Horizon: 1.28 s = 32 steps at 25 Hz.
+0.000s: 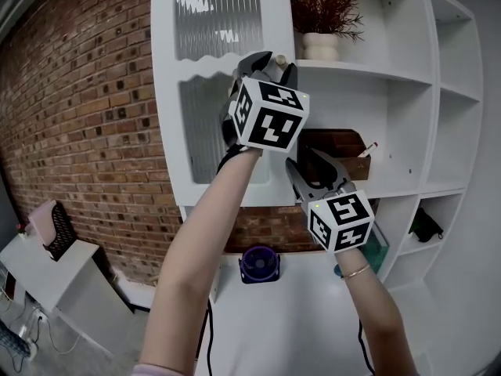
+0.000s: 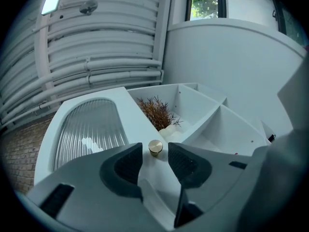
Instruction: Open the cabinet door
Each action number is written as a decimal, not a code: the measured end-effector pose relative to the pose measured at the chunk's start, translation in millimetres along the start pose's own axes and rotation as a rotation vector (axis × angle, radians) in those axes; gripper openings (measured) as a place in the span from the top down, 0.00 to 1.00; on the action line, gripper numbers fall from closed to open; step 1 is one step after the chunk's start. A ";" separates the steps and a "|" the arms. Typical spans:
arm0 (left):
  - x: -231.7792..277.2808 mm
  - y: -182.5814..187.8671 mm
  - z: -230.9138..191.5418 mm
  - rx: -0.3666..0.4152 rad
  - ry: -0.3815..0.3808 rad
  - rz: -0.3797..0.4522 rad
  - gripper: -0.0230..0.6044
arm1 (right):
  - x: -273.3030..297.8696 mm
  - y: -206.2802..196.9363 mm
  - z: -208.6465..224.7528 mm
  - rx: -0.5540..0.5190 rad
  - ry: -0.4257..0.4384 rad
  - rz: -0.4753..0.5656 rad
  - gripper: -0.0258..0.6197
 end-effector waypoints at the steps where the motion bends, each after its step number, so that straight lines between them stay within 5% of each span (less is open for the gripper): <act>1: 2.0 0.2 0.5 -0.003 0.001 -0.006 0.73 | 0.2 -1.0 -0.2 0.003 0.000 -0.001 0.70; 6: 7.0 2.1 2.2 0.018 0.022 -0.008 0.83 | 0.4 -4.8 2.9 0.006 -0.006 -0.015 0.70; 32: -22.0 34.0 -2.8 0.038 0.015 0.028 0.83 | -7.8 -21.9 -18.7 0.276 0.096 -0.049 0.70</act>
Point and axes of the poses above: the fingertips, and each gripper's own axes: x forward along the fingers, z to its right, y out of its top, the point moved 5 cm from there along -x, backward along the fingers, and after that the axes turned 15 degrees about z, right-handed, at the moved point
